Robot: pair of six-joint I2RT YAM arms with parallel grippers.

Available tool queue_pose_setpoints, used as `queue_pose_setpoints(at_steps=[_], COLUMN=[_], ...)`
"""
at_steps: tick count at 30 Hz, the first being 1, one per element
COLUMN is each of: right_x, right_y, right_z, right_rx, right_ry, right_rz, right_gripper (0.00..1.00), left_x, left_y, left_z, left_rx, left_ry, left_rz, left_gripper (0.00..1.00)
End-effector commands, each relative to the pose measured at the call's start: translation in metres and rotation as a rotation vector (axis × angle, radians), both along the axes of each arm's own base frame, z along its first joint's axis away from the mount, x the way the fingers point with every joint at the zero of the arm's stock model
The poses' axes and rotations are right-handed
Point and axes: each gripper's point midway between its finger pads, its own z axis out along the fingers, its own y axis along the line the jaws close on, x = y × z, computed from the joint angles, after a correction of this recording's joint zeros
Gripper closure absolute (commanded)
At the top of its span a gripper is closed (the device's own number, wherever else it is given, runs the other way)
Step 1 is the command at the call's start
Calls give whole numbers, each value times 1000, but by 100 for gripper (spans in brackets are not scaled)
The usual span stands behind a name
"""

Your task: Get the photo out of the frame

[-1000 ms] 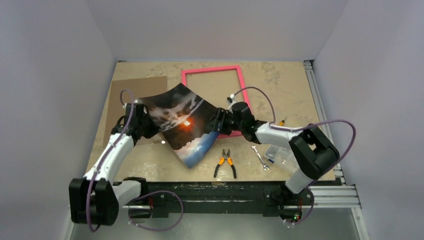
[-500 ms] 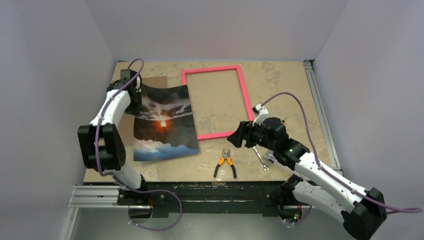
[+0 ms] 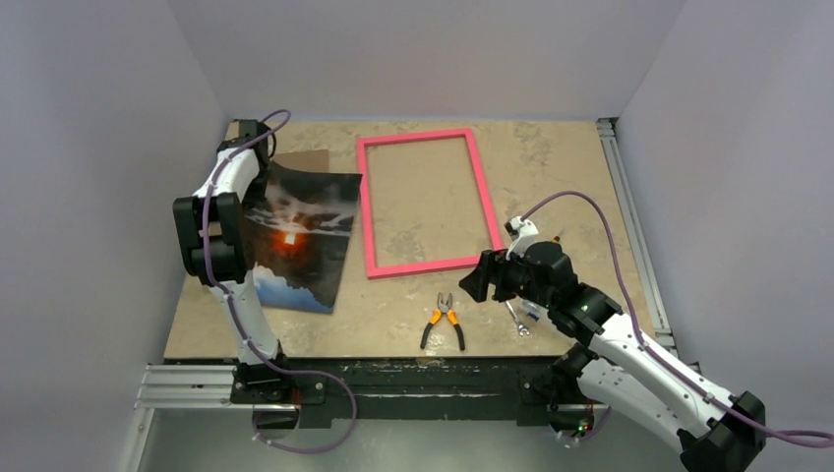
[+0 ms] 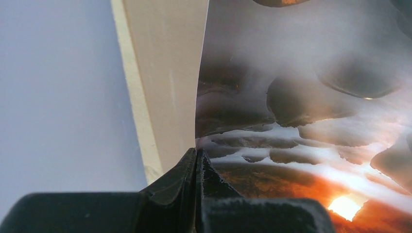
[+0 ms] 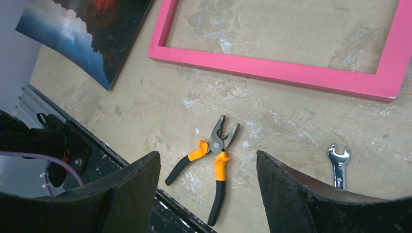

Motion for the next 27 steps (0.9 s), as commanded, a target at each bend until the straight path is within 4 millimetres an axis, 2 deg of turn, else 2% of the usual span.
queue_pose_setpoints(at_steps=[1, 8, 17, 27], right_x=[5, 6, 5, 5], right_y=[-4, -7, -12, -14], right_z=[4, -7, -10, -14], right_rx=[0, -19, -30, -38], right_ry=[-31, 0, 14, 32], right_rz=[-29, -56, -84, -98], right_gripper=[29, 30, 31, 31], left_x=[5, 6, 10, 19], left_y=[36, 52, 55, 66], left_z=[14, 13, 14, 17], left_rx=[79, 61, -32, -30], left_ry=[-17, -78, -180, -222], left_rz=[54, 207, 409, 482], left_gripper=[100, 100, 100, 100])
